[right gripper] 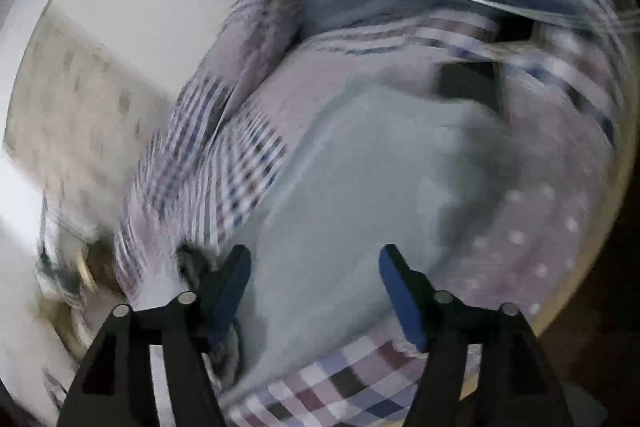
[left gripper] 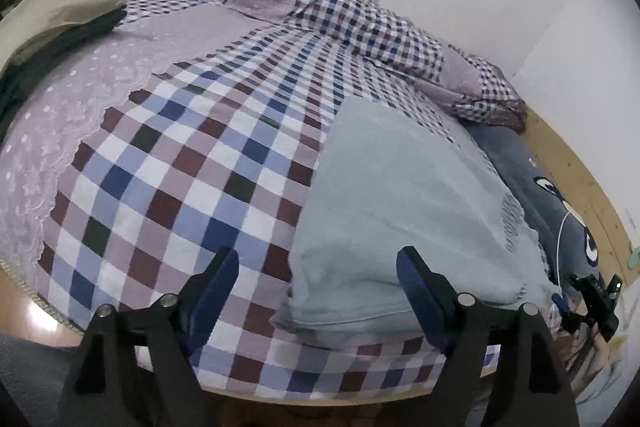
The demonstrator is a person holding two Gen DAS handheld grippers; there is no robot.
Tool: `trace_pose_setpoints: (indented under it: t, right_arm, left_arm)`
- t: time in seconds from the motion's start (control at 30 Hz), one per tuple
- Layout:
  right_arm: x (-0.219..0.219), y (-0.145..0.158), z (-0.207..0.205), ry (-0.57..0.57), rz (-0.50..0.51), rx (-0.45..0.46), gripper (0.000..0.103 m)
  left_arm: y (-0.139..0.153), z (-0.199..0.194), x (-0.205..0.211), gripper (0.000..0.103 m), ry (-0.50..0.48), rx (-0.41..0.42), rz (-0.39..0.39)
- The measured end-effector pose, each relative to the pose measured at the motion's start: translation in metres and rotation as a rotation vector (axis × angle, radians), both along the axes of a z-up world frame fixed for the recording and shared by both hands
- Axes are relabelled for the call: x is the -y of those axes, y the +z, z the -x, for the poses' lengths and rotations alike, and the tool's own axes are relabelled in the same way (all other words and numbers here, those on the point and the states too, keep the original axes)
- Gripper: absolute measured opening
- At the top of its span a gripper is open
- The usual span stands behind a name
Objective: Fold clothes
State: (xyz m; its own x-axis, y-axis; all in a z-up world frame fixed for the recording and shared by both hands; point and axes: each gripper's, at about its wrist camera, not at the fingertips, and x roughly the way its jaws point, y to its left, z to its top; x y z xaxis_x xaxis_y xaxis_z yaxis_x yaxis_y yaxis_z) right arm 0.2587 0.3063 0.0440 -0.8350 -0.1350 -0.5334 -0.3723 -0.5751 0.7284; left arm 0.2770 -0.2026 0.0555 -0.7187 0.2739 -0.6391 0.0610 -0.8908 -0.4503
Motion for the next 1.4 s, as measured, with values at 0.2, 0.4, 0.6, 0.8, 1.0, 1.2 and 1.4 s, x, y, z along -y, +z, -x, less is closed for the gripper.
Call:
trace_pose_setpoints:
  t: [0.2, 0.4, 0.6, 0.8, 1.0, 1.2, 1.4]
  right_arm:
    - [-0.043, -0.016, -0.024, -0.149, 0.111, 0.000, 0.075]
    - [-0.061, -0.031, -0.012, -0.181, 0.119, 0.060, 0.075]
    - [-0.083, -0.051, -0.001, -0.191, 0.167, 0.078, 0.075]
    - [-0.086, -0.055, 0.007, -0.210, 0.201, 0.065, 0.076]
    - [-0.083, -0.040, 0.003, -0.248, 0.140, 0.029, 0.076]
    - [-0.078, -0.033, 0.009, -0.198, 0.126, -0.002, 0.076]
    - [-0.075, -0.028, 0.013, -0.194, 0.073, 0.029, 0.076]
  left_arm:
    - [0.010, 0.006, -0.024, 0.084, -0.081, -0.055, -0.015]
    - [0.014, 0.008, -0.056, 0.084, -0.164, -0.072, 0.020]
    - [0.015, 0.010, -0.055, 0.084, -0.170, -0.070, -0.020]
    - [0.013, 0.005, -0.049, 0.085, -0.160, -0.068, -0.033]
    - [0.011, 0.003, -0.044, 0.085, -0.150, -0.063, -0.040]
    - [0.010, 0.003, -0.045, 0.085, -0.160, -0.060, -0.039]
    - [0.011, 0.003, -0.047, 0.085, -0.165, -0.058, -0.031]
